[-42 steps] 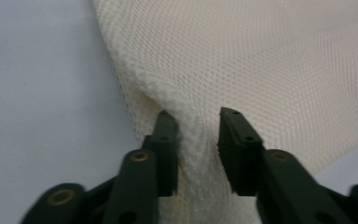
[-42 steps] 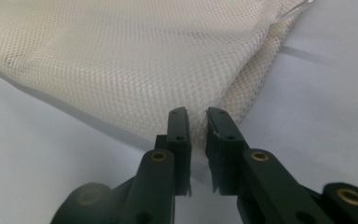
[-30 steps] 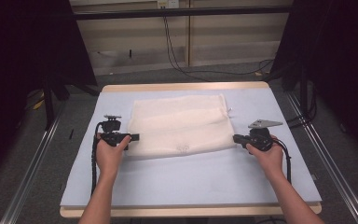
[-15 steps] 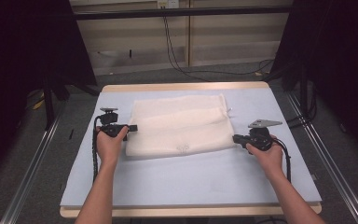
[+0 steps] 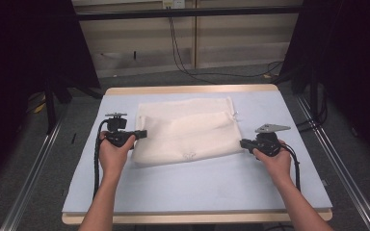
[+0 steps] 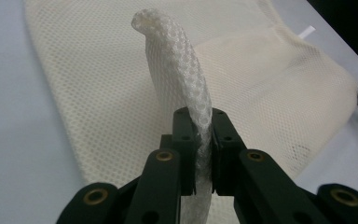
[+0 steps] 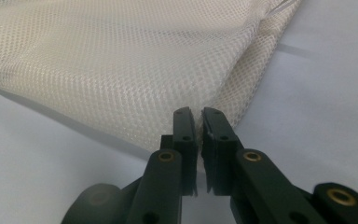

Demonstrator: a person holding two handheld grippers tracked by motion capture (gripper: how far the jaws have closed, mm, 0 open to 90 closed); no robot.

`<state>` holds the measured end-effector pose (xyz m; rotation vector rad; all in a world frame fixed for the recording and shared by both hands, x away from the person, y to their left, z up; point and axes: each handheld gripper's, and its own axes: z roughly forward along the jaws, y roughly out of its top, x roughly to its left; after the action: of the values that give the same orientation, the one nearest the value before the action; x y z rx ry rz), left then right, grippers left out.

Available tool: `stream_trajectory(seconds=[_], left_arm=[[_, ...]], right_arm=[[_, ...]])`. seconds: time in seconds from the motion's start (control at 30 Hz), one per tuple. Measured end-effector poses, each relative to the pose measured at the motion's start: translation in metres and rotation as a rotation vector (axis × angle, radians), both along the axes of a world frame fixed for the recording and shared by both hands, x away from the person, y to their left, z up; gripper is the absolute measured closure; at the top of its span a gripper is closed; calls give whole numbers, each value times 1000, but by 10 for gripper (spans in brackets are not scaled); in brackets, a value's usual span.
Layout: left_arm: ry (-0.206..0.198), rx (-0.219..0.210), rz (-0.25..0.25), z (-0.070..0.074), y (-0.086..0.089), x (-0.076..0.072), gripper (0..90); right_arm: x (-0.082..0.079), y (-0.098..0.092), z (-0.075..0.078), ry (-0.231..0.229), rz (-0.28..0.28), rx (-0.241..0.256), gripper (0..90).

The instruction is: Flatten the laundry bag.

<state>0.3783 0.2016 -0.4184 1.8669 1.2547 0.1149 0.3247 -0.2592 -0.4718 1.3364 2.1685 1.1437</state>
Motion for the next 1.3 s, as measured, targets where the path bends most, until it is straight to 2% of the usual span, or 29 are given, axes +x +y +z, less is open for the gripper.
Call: stream_trajectory(seconds=[0.2,0.3,0.57,0.6,0.7,0.8,0.93,1.0,1.03,1.1,1.13,1.2,1.3], left_arm=[[-19,-7,-43,-2,-7,-16,836],[-3,-12,-57,-8,-7,-22,837],[5,-21,-80,-22,-6,-38,839],[14,-27,-83,-24,-7,-39,839],[22,-7,-104,-28,-10,-42,839],[35,4,-119,-31,-12,-44,840],[38,7,-124,-34,-13,-47,840],[41,6,-126,-35,-13,-48,840],[46,3,-130,-36,-13,-48,840],[47,1,-126,-37,-13,-49,840],[47,-3,-124,-37,-13,-49,839],[46,1,-130,-37,-12,-49,839],[46,2,-125,-37,-11,-49,840]], right_arm=[[-1,1,0,0,-7,-12,845],[0,1,0,1,-10,-13,844],[0,1,-1,11,-15,-19,840],[0,1,-1,11,-18,-17,831],[2,0,3,12,-37,-12,756],[5,-1,7,19,-64,6,612],[10,0,12,-1,-85,8,546],[15,2,14,-6,-85,32,525],[18,5,14,7,-74,34,502],[25,10,16,10,-72,23,517],[28,12,16,19,-77,49,517],[35,17,17,10,-98,42,514],[47,21,14,22,-117,60,498]])
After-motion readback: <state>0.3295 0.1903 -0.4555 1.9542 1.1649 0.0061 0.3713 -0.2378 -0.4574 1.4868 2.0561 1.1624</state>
